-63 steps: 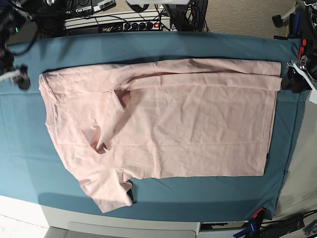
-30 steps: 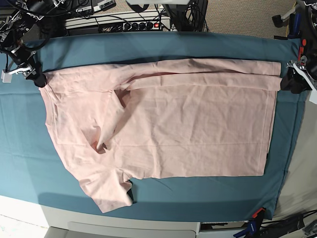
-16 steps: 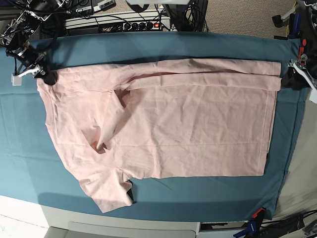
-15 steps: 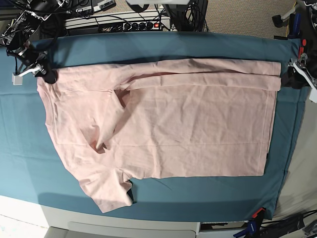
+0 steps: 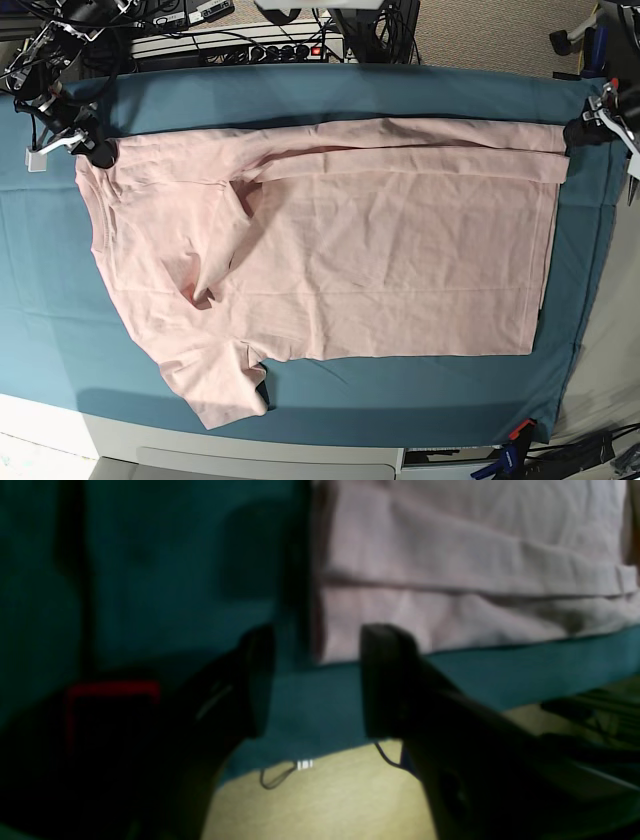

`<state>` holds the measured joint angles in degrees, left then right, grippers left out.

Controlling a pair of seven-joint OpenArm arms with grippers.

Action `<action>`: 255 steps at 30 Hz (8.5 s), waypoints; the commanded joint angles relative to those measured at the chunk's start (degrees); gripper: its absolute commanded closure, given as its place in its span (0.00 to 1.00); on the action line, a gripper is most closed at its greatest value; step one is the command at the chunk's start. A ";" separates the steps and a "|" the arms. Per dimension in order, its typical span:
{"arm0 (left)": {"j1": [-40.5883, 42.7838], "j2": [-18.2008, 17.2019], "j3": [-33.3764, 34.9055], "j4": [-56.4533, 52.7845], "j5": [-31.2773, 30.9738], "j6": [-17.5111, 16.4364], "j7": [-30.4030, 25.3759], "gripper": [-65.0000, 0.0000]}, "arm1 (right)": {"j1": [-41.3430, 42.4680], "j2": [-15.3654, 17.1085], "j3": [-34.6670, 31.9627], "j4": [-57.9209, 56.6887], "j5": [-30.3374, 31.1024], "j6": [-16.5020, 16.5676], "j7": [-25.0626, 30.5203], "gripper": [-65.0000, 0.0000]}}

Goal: Fold the T-shirt properly

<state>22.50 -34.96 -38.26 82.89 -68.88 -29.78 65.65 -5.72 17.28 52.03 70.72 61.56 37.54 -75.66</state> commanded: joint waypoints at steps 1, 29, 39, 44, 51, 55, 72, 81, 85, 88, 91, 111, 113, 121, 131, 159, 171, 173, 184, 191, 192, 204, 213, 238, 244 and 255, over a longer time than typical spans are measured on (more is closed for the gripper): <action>-0.15 -1.53 -0.48 0.11 -1.46 -0.07 -0.50 0.55 | 0.33 1.33 0.15 0.74 1.44 0.39 0.66 0.98; -4.09 0.79 9.90 -1.90 -1.84 -0.90 -0.48 0.64 | 0.33 1.33 0.15 0.74 1.60 0.46 0.63 0.98; -4.09 0.63 9.90 -1.90 -1.88 -1.75 -0.46 1.00 | 0.31 1.36 0.15 0.74 1.64 0.81 -0.22 1.00; -3.89 0.48 9.88 -1.81 -2.12 -1.79 0.04 1.00 | -0.28 1.62 0.31 0.85 3.61 2.46 -2.67 1.00; -0.92 0.35 8.35 -0.79 -4.90 -3.50 1.49 1.00 | -3.19 1.68 3.45 0.92 6.45 2.46 -4.34 1.00; 0.22 0.33 6.25 -0.70 -5.77 -3.54 1.70 1.00 | -5.97 2.62 4.35 0.92 8.74 2.46 -4.34 1.00; 3.15 -0.28 5.70 -0.68 -5.75 -3.54 2.54 1.00 | -11.74 4.59 5.84 0.92 9.62 2.46 -4.34 1.00; 3.54 -0.28 5.70 -0.68 -5.70 -3.52 2.73 1.00 | -11.76 4.59 5.84 0.92 9.60 2.46 -4.34 1.00; 4.00 -0.28 5.70 -0.68 -5.70 -3.50 2.95 1.00 | -11.76 4.59 5.84 0.92 9.57 2.46 -4.34 1.00; 4.50 -0.28 5.70 -0.68 -5.73 -3.52 2.95 1.00 | -11.76 4.59 5.84 0.92 9.57 2.46 -4.34 1.00; 4.50 -0.28 5.70 -0.68 -5.73 -3.52 2.97 1.00 | -11.76 4.59 5.84 0.92 9.57 2.46 -4.34 1.00; 5.92 -0.28 5.70 -0.33 -5.53 -3.96 3.34 1.00 | -12.37 4.61 5.84 0.92 9.60 2.46 -4.34 1.00; 5.92 -0.28 5.70 -0.33 -5.27 -3.96 3.30 1.00 | -12.37 4.61 5.84 0.92 9.57 2.46 -4.34 1.00; 5.92 -0.28 5.70 -0.33 -4.20 -5.46 3.32 0.77 | -12.37 4.61 5.84 0.92 8.00 2.46 -4.34 0.85; 5.92 -0.90 4.79 -0.31 -1.79 -5.75 1.86 0.57 | -12.37 4.74 5.84 0.92 8.02 2.46 -4.34 0.70; 5.88 -8.48 -8.70 3.41 -4.42 -6.10 0.87 0.57 | -0.98 16.04 10.38 0.96 0.98 2.46 -3.43 0.70; -8.33 -10.60 0.96 5.92 4.79 -2.89 -5.22 0.58 | 17.31 16.85 -4.66 0.94 -16.26 2.46 8.96 0.70; -11.56 -10.62 5.14 5.90 6.91 -2.29 -6.03 0.58 | 20.65 16.83 -10.47 0.87 -22.58 1.99 13.33 0.70; -23.80 -10.64 18.91 1.86 16.44 0.42 -8.72 0.58 | 45.27 14.32 -34.99 -19.50 -44.09 -9.51 28.28 0.70; -24.09 -10.62 18.91 -1.22 16.39 0.00 -8.68 0.58 | 57.09 13.35 -35.10 -43.71 -44.96 -6.88 35.17 0.70; -24.06 -10.62 18.91 -1.42 16.37 -0.04 -8.68 0.58 | 57.16 13.33 -35.10 -44.02 -45.20 -6.91 35.26 0.70; -24.09 -10.62 18.91 -1.42 16.20 -0.04 -8.70 0.58 | 49.27 13.03 -35.10 -44.00 -49.48 -8.68 37.75 0.70; -24.09 -10.62 18.91 -1.42 16.20 -0.02 -8.70 0.58 | 46.75 10.62 -35.10 -44.00 -47.87 -7.72 37.70 0.70; -34.25 -7.06 19.02 -9.94 16.22 0.46 -10.67 0.58 | 46.47 9.03 -35.10 -43.78 -48.63 -6.23 39.89 1.00; -49.40 -3.76 19.04 -30.58 14.08 -0.11 -10.82 0.61 | 46.47 9.03 -35.10 -43.78 -49.20 -6.23 39.89 1.00; -61.92 2.10 25.88 -47.67 18.51 0.04 -15.02 0.61 | 46.34 9.05 -35.10 -43.78 -49.20 -6.23 39.71 1.00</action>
<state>-37.30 -32.05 -12.19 34.41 -49.23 -29.34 51.64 39.13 25.52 16.86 26.24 12.08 31.14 -36.16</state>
